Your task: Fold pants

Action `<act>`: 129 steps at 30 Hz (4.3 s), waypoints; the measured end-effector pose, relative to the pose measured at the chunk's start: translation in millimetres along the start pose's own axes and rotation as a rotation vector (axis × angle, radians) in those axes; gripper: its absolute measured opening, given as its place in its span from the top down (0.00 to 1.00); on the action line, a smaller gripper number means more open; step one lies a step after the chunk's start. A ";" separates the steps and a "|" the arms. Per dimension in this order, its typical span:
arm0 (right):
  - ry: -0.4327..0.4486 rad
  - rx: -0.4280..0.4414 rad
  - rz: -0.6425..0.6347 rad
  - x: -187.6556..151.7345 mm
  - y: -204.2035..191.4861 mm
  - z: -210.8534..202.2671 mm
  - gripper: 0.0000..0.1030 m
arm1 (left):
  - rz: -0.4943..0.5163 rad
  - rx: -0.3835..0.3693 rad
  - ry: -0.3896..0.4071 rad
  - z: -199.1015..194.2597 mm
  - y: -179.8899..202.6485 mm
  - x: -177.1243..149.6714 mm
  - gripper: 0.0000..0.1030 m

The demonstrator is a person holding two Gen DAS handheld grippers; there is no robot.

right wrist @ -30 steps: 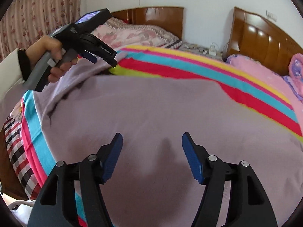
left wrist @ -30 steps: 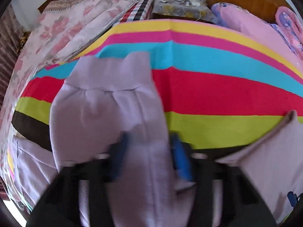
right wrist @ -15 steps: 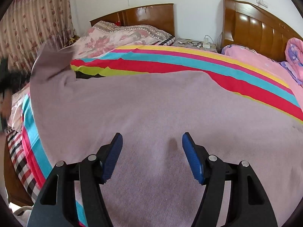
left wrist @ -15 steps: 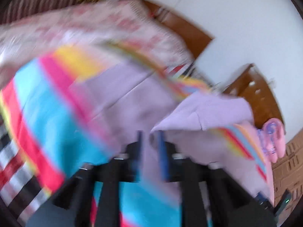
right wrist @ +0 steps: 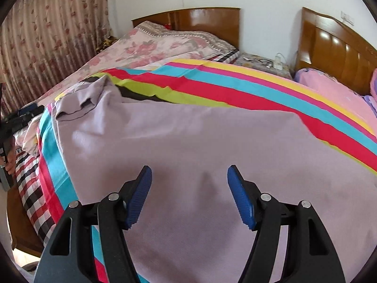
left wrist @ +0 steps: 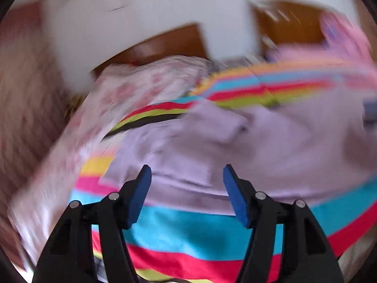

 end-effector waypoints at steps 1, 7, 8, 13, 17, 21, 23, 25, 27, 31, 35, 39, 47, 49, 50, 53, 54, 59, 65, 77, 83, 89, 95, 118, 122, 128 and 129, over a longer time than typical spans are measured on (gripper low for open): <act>-0.004 0.005 0.000 -0.3 -1.6 2.8 0.36 | 0.060 0.003 -0.024 9.1 7.9 1.1 0.37; -0.016 0.022 0.009 -4.4 -4.8 9.6 0.34 | 0.161 -0.064 -0.209 71.8 9.3 -8.3 0.45; -0.021 0.017 -0.005 -1.8 -4.7 11.5 0.33 | 0.138 -0.073 -0.208 74.7 5.3 -5.4 0.67; -0.020 0.031 -0.152 32.9 -14.6 25.3 0.33 | -0.157 -0.157 -0.123 50.3 -39.5 16.1 0.93; 0.024 0.124 -0.293 79.0 -27.0 47.9 0.33 | -0.739 -0.319 -0.003 31.9 -136.6 19.2 0.93; -0.001 0.271 -0.389 106.6 -41.8 80.3 0.39 | -0.982 -0.235 -0.084 60.9 -191.3 -11.0 0.87; -0.022 0.310 -0.438 114.6 -49.6 96.9 0.48 | -1.064 -0.203 -0.151 78.9 -205.5 -31.2 0.80; -0.039 0.349 -0.457 120.3 -54.6 110.5 0.55 | -1.082 -0.260 -0.148 82.4 -205.3 -36.8 0.66; -0.045 0.378 -0.467 125.0 -57.0 117.5 0.57 | -1.079 -0.287 -0.123 79.2 -201.5 -36.4 0.54; -0.085 0.428 -0.486 129.4 -59.8 134.5 0.57 | -1.101 -0.305 -0.096 77.5 -195.3 -25.6 0.49; -0.068 0.435 -0.537 124.4 -66.8 133.9 0.69 | -1.117 -0.304 -0.069 60.1 -185.9 -36.0 0.47; -0.062 0.436 -0.546 119.5 -69.1 132.3 0.71 | -1.153 -0.344 -0.007 39.4 -183.9 -41.9 0.35; -0.050 0.422 -0.520 118.5 -69.0 134.9 0.71 | -1.114 -0.364 -0.056 56.0 -174.3 -31.8 0.38; -0.047 0.414 -0.519 117.8 -69.0 133.4 0.71 | -1.076 -0.326 -0.068 64.1 -170.0 -25.9 0.48; -0.046 0.409 -0.521 116.6 -68.9 132.7 0.72 | -1.055 -0.297 -0.081 68.1 -168.2 -24.3 0.55; -0.044 0.407 -0.506 115.3 -68.6 133.3 0.73 | -0.999 -0.205 -0.104 73.1 -165.7 -22.1 0.83; -0.043 0.407 -0.499 115.0 -67.8 133.6 0.75 | -0.966 -0.169 -0.091 68.9 -163.4 -19.4 0.86; 0.002 0.346 -0.544 117.2 -69.4 124.7 0.92 | -0.863 -0.093 0.035 28.6 -149.7 2.6 0.91; 0.121 0.241 -0.499 139.4 -54.3 100.5 0.88 | -0.889 -0.027 -0.034 39.8 -150.9 -22.7 0.90; -0.052 0.228 -0.242 100.7 20.8 113.4 0.79 | -0.987 -0.129 0.043 9.4 -155.3 -27.8 0.58; -0.069 0.291 -0.240 84.0 14.0 106.9 0.71 | -0.725 -0.382 -0.029 9.4 -48.3 8.7 0.40; -0.049 0.090 -0.106 92.9 47.9 104.8 0.63 | -0.564 -0.366 -0.137 23.0 8.4 3.0 0.36; 0.003 0.283 -0.185 79.8 2.0 62.7 0.60 | -0.658 -0.270 -0.152 29.4 -19.9 -13.9 0.27; -0.063 0.563 -0.528 34.4 -156.2 54.9 0.85 | -0.876 -0.243 -0.095 -5.5 -72.1 -55.4 0.18; -0.060 0.516 -0.581 34.1 -159.3 57.0 0.86 | -0.870 -0.233 -0.087 -8.2 -74.3 -58.1 0.16; -0.053 0.452 -0.662 32.5 -165.7 56.1 0.85 | -0.884 -0.235 -0.087 -8.6 -76.5 -59.7 0.16; -0.052 0.444 -0.670 32.5 -166.5 56.9 0.85 | -0.882 -0.237 -0.086 -8.6 -75.9 -59.5 0.16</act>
Point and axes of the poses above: each gripper's, at about its wrist camera, not at the fingertips, and z roughly the way its jaws point, y to its right, x to its top, the point moved 5 cm from there along z, roughly the way its jaws point, and after that the axes turned 11 degrees about -z, right-handed, at the moved point
